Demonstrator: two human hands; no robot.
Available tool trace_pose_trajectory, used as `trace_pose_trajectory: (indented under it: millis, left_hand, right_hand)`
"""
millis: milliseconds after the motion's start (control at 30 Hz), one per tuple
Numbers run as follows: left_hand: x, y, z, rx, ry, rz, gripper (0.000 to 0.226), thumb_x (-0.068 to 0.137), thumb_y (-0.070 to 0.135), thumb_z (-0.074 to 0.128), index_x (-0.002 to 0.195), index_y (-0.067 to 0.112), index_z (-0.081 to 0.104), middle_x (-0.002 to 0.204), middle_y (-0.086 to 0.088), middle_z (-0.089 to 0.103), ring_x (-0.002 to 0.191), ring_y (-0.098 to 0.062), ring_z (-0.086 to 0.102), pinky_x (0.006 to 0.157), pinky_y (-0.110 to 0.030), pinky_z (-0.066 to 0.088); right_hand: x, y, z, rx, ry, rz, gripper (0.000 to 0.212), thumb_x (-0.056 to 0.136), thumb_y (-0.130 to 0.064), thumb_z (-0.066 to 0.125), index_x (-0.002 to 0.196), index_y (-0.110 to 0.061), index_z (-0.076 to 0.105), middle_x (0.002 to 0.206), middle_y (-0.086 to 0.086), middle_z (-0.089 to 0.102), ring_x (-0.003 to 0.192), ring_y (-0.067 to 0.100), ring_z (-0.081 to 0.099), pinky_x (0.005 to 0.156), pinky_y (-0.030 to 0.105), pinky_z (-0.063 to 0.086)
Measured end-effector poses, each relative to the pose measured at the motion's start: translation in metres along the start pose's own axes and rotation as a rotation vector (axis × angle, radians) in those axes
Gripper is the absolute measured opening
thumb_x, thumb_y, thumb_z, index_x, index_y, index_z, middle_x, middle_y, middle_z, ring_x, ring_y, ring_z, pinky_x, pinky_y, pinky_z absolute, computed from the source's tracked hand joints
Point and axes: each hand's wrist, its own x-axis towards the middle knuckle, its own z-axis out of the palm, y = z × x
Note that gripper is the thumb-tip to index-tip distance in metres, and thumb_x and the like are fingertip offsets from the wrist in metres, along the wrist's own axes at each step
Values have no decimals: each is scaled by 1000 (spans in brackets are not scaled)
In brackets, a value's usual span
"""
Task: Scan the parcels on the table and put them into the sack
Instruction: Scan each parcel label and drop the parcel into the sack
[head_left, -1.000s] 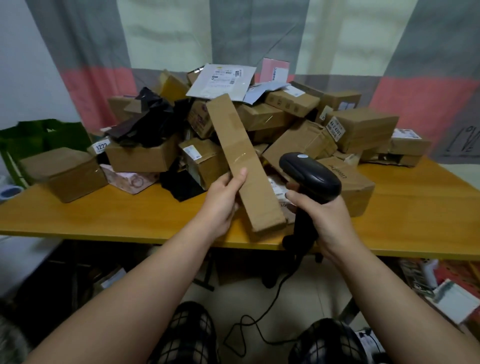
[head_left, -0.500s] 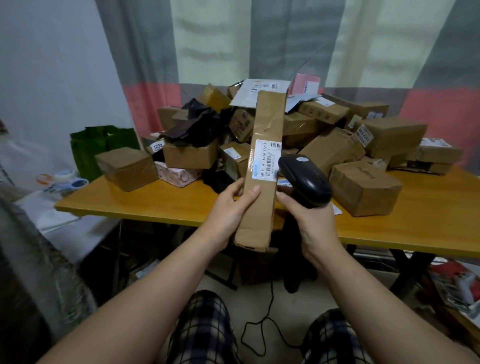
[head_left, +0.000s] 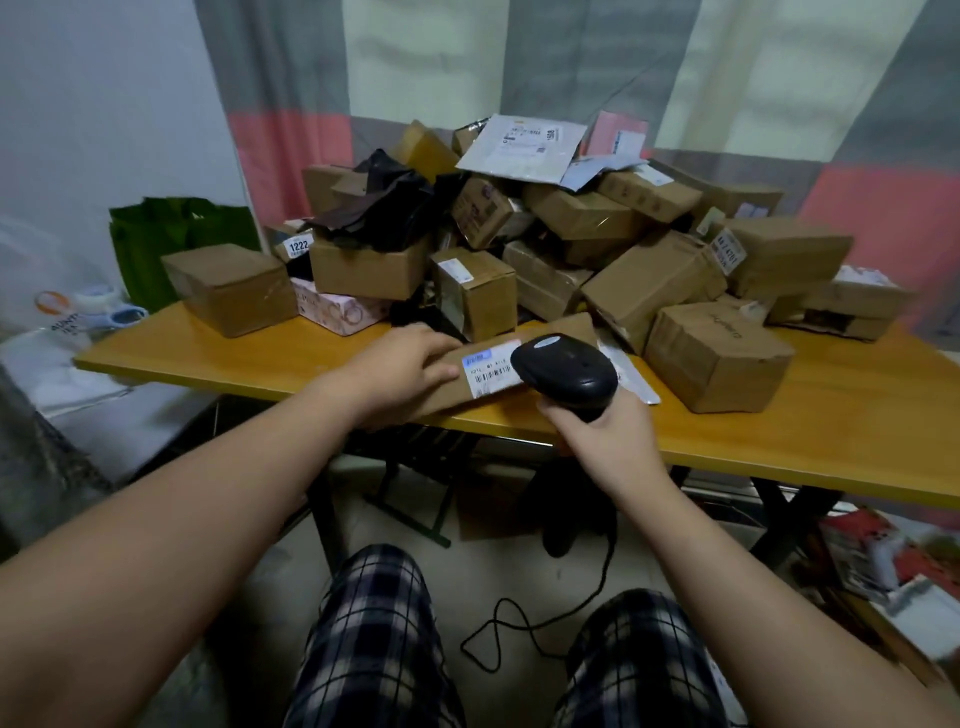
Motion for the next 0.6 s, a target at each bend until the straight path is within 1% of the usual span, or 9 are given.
trace_pose_trajectory:
  millis: [67,100,133,167,200,267,333,467,600]
  left_hand:
    - [0,-1,4,66,160,-13,41,93,42,56,129,24,57,121,-4,62,111,-25,55,92,-41,45]
    - [-1,-1,5,73,194,-33,40,92,44,57,127,24,58,119,-4,64,109,-26,56,91,-41,45]
    - [-1,-2,6,72,202,-50,40,91,45,57,126,24,58,118,-3,65,108,-26,57,91,-41,45]
    - [-1,-2,5,61,200,-58,40,91,45,58,126,24,58,118,-3,65,108,-26,58,90,-41,46]
    - [-1,-2,5,41,195,-60,41,91,45,58,126,24,59,119,-3,65,108,-25,58,90,-41,47]
    - [-3,-1,3,3,191,-50,40,91,44,59,125,23,59,119,-1,65,108,-23,58,89,-41,49]
    - [-4,0,3,-10,186,-46,40,91,43,60,125,23,59,120,-1,65,108,-21,58,88,-43,50]
    - [-5,2,2,-18,182,-34,42,91,42,59,128,22,58,122,-1,64,110,-20,57,90,-42,49]
    - [-5,2,2,-14,180,-46,40,93,34,59,131,23,55,125,0,62,112,-20,56,91,-41,49]
  right_hand:
    - [-6,7,4,-11,-14,43,29,79,-34,74,104,-20,68,89,0,70,89,24,67,80,37,55]
    - [-9,10,6,-12,-19,52,23,79,-36,74,97,-23,68,82,-2,69,84,25,68,77,37,56]
    - [-12,12,8,-14,-22,50,15,79,-36,74,88,-26,66,75,-5,67,78,25,69,72,36,55]
    - [-15,13,9,-12,-24,43,12,79,-35,75,79,-29,64,68,-9,65,72,23,68,68,34,55]
    - [-17,13,11,-5,-21,38,15,79,-34,75,73,-30,62,62,-10,63,67,21,67,65,32,53]
    - [-18,12,12,2,-5,36,18,79,-33,74,68,-29,60,55,-9,61,60,18,66,59,30,51]
    - [-17,10,11,0,4,43,17,80,-34,73,69,-28,61,54,-7,62,57,16,65,56,29,49]
    - [-15,8,6,-42,-17,45,12,80,-36,69,75,-29,62,61,-5,63,62,19,66,58,29,50]
    - [-16,7,1,-108,-34,36,18,81,-36,70,68,-27,60,58,-5,62,60,18,65,56,30,50]
